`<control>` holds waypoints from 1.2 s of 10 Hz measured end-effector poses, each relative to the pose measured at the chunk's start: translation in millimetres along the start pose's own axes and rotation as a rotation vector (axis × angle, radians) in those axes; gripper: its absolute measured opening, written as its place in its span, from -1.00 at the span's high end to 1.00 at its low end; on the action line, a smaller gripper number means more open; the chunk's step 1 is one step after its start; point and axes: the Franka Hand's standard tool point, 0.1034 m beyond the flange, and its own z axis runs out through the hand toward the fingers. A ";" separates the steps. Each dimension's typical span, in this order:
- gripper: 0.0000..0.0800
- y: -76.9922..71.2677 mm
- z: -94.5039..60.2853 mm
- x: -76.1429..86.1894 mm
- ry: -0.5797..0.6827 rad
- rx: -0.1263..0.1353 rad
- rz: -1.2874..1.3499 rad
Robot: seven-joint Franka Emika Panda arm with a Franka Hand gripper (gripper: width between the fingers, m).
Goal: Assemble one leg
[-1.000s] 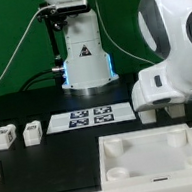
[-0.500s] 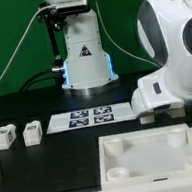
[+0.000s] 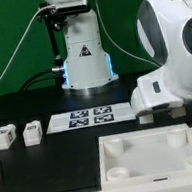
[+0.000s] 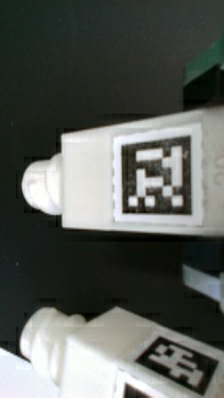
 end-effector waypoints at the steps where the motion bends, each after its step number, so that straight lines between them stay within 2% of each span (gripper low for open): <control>1: 0.27 0.0 -1.5 0.8 0.003 0.001 0.000; 4: 0.27 0.2 -4.2 0.1 0.004 0.002 0.000; 5: 0.27 1.6 -11.7 -5.0 -0.001 0.001 0.002; 6: 0.27 3.1 -23.9 -13.9 -0.009 -0.001 0.007; 8: 0.27 4.8 -59.9 -38.6 -0.035 -0.011 0.022; 9: 0.27 2.8 -67.7 -38.6 -0.003 -0.010 0.030; 11: 0.27 2.9 -65.1 -36.6 0.019 -0.008 0.030; 12: 0.27 1.2 -68.5 -31.2 0.066 -0.002 0.029</control>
Offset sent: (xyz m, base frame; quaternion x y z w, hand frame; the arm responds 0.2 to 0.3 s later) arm 0.0027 0.0000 0.0014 -0.0003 0.0045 0.0062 1.0000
